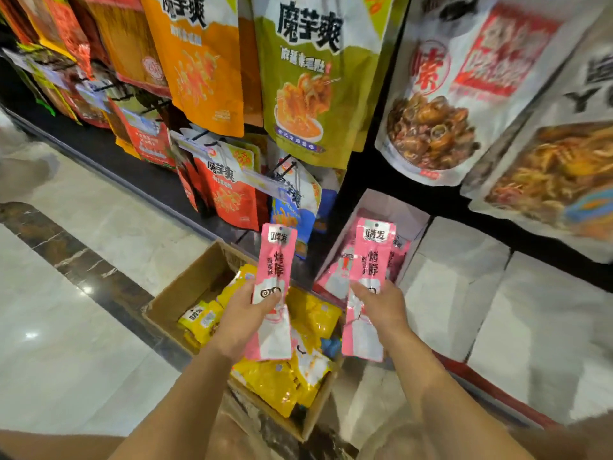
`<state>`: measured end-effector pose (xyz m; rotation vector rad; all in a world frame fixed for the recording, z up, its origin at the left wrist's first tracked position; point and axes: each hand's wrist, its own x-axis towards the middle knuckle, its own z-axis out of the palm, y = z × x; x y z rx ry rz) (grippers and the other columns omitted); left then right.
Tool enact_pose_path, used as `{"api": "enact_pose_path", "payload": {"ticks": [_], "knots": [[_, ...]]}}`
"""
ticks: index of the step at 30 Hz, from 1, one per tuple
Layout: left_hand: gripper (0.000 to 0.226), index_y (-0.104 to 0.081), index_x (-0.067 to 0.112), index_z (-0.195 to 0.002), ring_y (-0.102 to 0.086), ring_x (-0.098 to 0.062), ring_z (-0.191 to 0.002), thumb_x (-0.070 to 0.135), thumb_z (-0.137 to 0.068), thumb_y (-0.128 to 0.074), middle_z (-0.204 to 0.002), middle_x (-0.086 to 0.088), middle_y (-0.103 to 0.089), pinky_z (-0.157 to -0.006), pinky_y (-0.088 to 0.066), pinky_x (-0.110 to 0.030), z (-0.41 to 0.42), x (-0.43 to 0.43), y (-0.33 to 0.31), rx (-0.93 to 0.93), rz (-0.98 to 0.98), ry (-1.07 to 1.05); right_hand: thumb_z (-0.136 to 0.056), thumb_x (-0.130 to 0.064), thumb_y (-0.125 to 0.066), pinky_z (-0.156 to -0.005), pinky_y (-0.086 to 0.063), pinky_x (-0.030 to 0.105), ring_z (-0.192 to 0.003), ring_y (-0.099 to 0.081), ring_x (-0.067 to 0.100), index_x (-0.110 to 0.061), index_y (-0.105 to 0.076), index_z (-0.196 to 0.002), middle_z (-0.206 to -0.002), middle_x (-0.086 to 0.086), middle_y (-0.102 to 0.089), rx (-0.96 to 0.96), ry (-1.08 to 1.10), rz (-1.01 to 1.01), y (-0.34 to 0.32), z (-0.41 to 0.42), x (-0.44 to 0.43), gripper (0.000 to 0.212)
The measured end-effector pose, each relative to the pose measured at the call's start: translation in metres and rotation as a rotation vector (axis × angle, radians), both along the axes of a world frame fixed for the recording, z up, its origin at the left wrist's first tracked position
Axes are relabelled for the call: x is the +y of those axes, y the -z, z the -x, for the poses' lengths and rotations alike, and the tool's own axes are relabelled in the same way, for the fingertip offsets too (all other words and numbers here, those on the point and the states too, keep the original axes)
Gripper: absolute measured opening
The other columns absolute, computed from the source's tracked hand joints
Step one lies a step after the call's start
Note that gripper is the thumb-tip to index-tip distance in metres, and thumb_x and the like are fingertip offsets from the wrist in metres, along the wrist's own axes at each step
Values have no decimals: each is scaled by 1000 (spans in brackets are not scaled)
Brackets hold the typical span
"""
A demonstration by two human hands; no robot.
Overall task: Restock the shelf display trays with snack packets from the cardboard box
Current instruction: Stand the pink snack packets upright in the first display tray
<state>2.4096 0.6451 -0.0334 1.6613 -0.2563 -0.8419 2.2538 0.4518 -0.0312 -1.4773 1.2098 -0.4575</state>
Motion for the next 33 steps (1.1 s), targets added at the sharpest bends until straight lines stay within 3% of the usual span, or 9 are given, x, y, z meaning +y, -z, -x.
{"api": "enact_pose_path", "payload": {"ticks": [5, 10, 16, 18, 22, 24, 27, 30, 33], "knots": [[24, -68, 21, -107, -74, -30, -87, 16, -86, -76, -96, -7, -77, -78, -59, -45, 21, -46, 3, 37, -1, 89, -89, -21, -76, -61, -52, 24, -75, -69, 16, -28, -69, -90, -87, -4, -74, -47, 146, -79, -3, 49, -24, 10], [23, -69, 13, -106, -69, -29, -80, 14, -85, -77, -95, -16, -75, -73, -56, -42, 38, -102, 7, 82, 46, 119, -90, -32, -75, -74, -60, 38, -84, -73, 25, -27, -69, -100, -94, 0, -75, -8, 253, -127, 1, 82, -45, 12], [17, -66, 5, -106, -71, -15, -72, 5, -89, -71, -90, -9, -76, -62, -57, -28, 57, -162, 7, 101, 90, 192, -90, -23, -76, -72, -60, 39, -79, -73, 24, -26, -70, -93, -92, 3, -76, -54, 361, -168, 9, 100, -67, 7], [15, -65, 3, -105, -70, -11, -68, 3, -90, -69, -86, -7, -75, -59, -56, -23, 60, -178, 11, 60, 85, 229, -89, -20, -77, -71, -60, 39, -74, -72, 22, -24, -72, -92, -90, 4, -77, -91, 403, -188, 13, 102, -74, 7], [18, -62, 2, -105, -68, -18, -70, 6, -90, -71, -83, -7, -73, -64, -58, -33, 59, -207, 34, -32, 4, 281, -89, -23, -77, -83, -61, 43, -84, -73, 27, -17, -73, -106, -95, 4, -76, -104, 449, -234, 20, 98, -88, 19], [17, -61, 3, -102, -63, -9, -61, 6, -89, -72, -71, 1, -67, -58, -54, -25, 59, -220, 46, -81, -43, 277, -88, -26, -77, -85, -60, 45, -88, -73, 29, -18, -73, -107, -96, 5, -76, -92, 464, -252, 24, 97, -94, 21], [23, -60, 7, -106, -49, -12, -64, 13, -88, -74, -73, -2, -51, -52, -40, -12, 62, -237, 62, -159, -131, 299, -84, -29, -81, -87, -60, 47, -88, -73, 29, -20, -74, -104, -95, 4, -77, -107, 500, -260, 31, 94, -97, 23], [29, -61, 5, -112, -40, -10, -60, 14, -88, -74, -69, -1, -40, -59, -40, -17, 65, -246, 77, -193, -186, 329, -83, -28, -82, -78, -59, 39, -76, -71, 24, -20, -74, -101, -85, 2, -76, -123, 519, -275, 35, 93, -99, 21], [26, -62, 5, -107, -42, -14, -61, 13, -86, -76, -72, -4, -46, -59, -42, -21, 66, -249, 81, -238, -225, 353, -84, -24, -81, -63, -53, 30, -59, -63, 20, -17, -75, -91, -73, 5, -72, -116, 528, -261, 36, 92, -100, 12]]}}
